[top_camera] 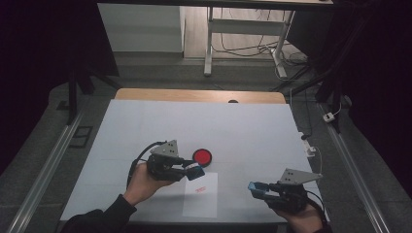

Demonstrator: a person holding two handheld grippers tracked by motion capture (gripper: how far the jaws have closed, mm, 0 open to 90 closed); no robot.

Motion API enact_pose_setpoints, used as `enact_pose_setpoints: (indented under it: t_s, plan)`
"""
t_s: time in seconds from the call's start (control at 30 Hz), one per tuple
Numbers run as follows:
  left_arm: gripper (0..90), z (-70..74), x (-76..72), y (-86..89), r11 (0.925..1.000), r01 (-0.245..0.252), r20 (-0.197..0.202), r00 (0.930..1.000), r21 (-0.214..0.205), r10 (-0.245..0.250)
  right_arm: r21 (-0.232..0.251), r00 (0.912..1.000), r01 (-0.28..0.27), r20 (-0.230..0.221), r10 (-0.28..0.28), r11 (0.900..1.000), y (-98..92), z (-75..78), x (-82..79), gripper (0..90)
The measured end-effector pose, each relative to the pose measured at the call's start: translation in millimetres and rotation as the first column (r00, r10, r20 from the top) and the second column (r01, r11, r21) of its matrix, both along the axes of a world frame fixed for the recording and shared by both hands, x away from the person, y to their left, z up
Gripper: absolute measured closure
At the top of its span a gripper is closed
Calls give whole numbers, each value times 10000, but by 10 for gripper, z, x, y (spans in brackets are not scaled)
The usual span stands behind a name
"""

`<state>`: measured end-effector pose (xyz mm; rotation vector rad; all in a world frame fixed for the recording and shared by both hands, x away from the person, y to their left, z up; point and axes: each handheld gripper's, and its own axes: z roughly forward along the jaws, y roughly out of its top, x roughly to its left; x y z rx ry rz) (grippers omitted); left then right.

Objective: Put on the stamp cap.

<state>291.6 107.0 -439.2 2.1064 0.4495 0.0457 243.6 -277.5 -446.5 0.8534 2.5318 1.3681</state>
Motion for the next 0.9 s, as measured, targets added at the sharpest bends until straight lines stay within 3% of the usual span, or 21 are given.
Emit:
enact_pose_setpoints:
  t_s: [0.5, 0.9]
  plan:
    - [696, 14, -21, -4, 9995, 315, 260, 9992, -56, -313, -350, 9900, -1394, 163, 1401, 9896, 275, -40, 78, 680]
    - [696, 72, -9, 8, 9980, 630, 256, 9977, -90, -627, 85, 9811, -1931, 108, 1930, 9811, 458, -69, 193, 680]
